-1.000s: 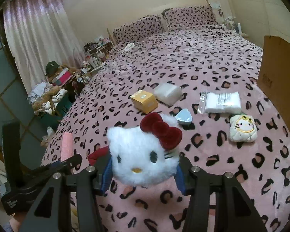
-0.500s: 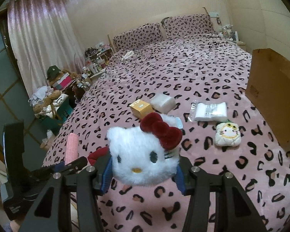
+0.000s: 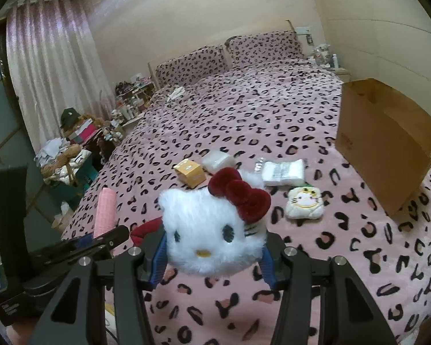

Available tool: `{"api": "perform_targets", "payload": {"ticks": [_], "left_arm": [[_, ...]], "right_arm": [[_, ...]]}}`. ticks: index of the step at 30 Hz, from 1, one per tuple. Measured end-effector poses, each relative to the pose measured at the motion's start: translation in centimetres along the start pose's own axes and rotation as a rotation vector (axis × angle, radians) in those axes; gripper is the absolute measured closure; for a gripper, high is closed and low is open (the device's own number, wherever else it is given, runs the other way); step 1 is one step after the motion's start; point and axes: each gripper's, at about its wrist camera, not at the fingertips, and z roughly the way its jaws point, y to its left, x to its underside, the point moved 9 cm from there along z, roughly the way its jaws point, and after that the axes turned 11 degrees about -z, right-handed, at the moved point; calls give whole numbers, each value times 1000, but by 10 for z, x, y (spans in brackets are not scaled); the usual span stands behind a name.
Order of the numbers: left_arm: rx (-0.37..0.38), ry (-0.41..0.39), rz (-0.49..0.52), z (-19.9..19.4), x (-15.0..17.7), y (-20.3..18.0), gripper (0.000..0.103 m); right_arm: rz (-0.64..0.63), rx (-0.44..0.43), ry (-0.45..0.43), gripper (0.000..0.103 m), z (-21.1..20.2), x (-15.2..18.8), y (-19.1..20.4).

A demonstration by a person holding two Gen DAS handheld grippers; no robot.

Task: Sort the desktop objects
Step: 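Carry the pink roller and Hello Kitty plush with both tools toward the cardboard box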

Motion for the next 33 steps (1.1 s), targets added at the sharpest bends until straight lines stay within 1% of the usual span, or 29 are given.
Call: {"api": "perform_targets", "payload": {"ticks": [6, 15, 24, 33], "left_arm": [[20, 5, 24, -1, 5, -20, 75], [37, 15, 59, 1, 10, -41, 75], [72, 33, 107, 6, 17, -74, 75], [103, 45, 150, 11, 22, -109, 75]], "right_arm": [[22, 25, -3, 50, -8, 3, -17], [50, 52, -7, 50, -15, 7, -37], [61, 87, -6, 50, -24, 10, -57], [86, 134, 6, 50, -36, 18, -92]]}}
